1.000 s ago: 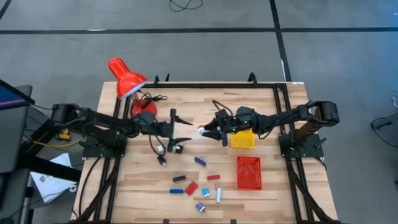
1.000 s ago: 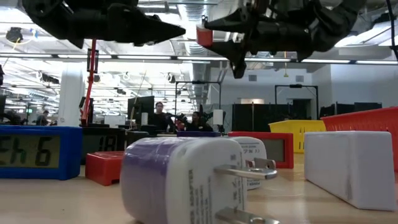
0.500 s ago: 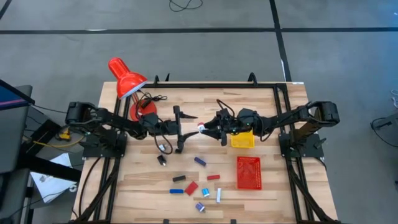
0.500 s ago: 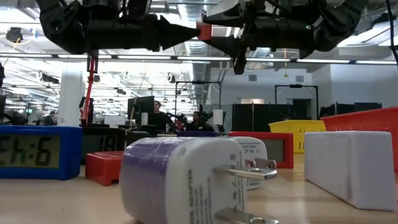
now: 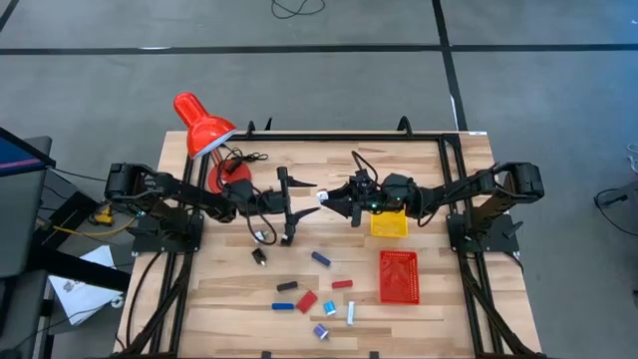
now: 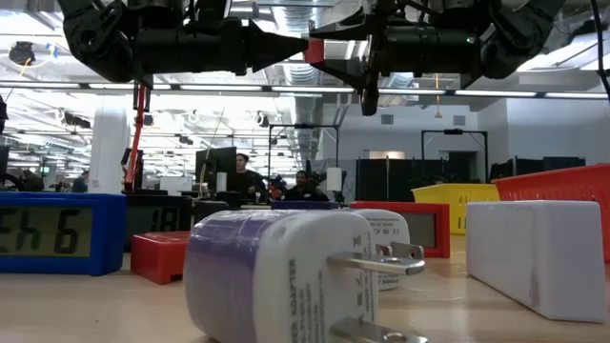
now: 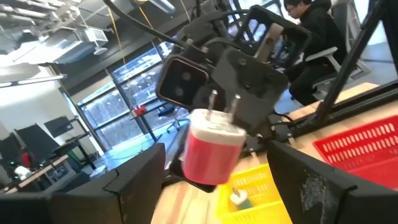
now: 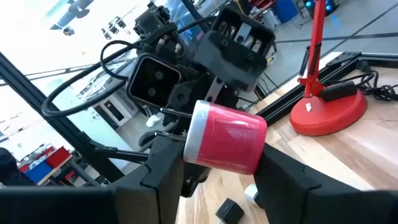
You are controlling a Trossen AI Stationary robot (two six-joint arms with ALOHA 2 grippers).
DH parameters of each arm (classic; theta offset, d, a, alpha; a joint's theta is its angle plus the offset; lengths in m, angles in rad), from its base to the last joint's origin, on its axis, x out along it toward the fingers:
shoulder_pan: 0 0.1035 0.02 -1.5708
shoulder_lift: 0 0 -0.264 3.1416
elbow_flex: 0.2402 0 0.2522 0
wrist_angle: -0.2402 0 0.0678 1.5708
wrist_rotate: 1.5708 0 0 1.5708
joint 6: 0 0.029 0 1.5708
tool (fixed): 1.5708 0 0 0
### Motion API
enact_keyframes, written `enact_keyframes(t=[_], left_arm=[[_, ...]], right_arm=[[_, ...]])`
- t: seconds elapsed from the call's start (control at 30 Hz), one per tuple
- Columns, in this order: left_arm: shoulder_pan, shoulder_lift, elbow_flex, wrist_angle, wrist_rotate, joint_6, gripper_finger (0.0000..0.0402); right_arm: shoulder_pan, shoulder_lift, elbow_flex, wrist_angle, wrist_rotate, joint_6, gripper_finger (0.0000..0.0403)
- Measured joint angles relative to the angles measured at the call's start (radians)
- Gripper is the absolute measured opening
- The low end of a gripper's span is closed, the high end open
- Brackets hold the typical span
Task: Pick & Place Office items
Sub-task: Put pink charger adapter into the yellow bin
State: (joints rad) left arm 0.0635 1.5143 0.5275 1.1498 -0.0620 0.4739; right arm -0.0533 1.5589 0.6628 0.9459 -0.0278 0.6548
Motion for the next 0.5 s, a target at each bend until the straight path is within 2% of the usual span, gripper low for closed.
enact_keyframes(t=[0.27, 0.5], left_arm=[[0.002, 0.0, 0.075, -0.093, 0.005, 0.0, 0.0251], [-0.004, 0.0, 0.081, -0.114, 0.007, 0.006, 0.0223]], right_arm=[[0.028, 0.001, 0.0, 0.031, 0.022, 0.0, 0.0163], [0.034, 0.001, 0.0, 0.037, 0.029, 0.001, 0.0167]])
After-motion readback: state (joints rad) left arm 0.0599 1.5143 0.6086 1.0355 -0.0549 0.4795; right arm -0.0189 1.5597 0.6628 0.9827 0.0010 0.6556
